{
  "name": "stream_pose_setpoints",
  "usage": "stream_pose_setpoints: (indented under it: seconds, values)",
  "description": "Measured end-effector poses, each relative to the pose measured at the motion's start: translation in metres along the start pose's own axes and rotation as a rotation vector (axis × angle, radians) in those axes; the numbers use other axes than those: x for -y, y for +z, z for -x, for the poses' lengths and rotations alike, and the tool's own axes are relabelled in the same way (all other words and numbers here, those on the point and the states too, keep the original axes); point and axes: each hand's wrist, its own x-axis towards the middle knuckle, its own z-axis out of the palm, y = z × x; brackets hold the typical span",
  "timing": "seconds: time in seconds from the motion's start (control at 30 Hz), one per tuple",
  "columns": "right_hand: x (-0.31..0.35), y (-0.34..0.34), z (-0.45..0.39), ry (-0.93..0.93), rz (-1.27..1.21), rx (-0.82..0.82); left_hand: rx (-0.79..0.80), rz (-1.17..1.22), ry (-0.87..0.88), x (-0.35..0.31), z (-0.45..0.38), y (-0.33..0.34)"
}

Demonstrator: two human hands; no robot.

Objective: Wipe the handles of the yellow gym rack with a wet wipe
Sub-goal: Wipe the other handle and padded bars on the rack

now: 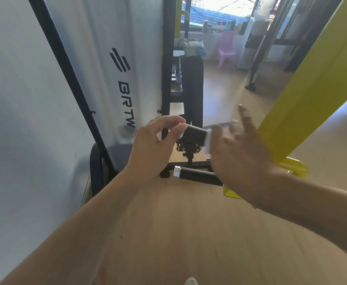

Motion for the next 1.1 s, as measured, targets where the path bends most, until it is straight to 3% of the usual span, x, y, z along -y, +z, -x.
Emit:
stream_pose_setpoints:
  seconds: [0.1,0.17,0.37,0.47,0.53,0.6,0.67,0.7,0.77,0.87,0.93,1.1]
  values:
    - [0.023,0.009,-0.033,-0.026,-0.22,-0.225,-0.023,0.074,0.009,-0.002,0.001,0.0]
    - [0.02,0.018,-0.036,-0.033,-0.294,-0.208,-0.043,0.067,0.025,-0.001,0.0,-0.001]
    - [-0.004,0.033,0.017,0.104,-0.204,-0.07,-0.03,-0.01,0.01,0.0,0.003,0.003]
    - [-0.011,0.016,0.035,0.05,-0.253,-0.17,-0.058,0.046,-0.016,-0.002,0.009,0.007]
    - [-0.006,0.004,0.043,-0.059,-0.426,-0.262,-0.059,0.13,-0.054,-0.002,0.013,0.004]
    - [0.005,0.005,0.045,-0.166,-0.81,-0.104,-0.018,0.15,-0.099,0.001,0.018,-0.001]
    - [0.017,0.016,0.035,-0.095,-1.2,0.162,0.03,0.1,-0.151,0.01,0.026,-0.005]
    - [0.022,0.027,0.029,-0.019,-1.256,0.239,0.047,0.088,-0.175,0.017,0.031,-0.006]
    - [0.029,0.041,0.019,0.134,-1.145,0.29,0.072,0.086,-0.226,0.034,0.04,-0.007]
    - [0.045,0.059,0.013,0.261,-0.882,0.041,0.129,0.066,-0.313,0.061,0.052,-0.003]
    - [0.059,0.072,0.009,0.219,-0.846,-0.045,0.171,0.077,-0.361,0.076,0.059,0.003]
    - [0.083,0.097,0.015,0.097,-0.741,0.012,0.235,0.137,-0.427,0.096,0.065,0.021]
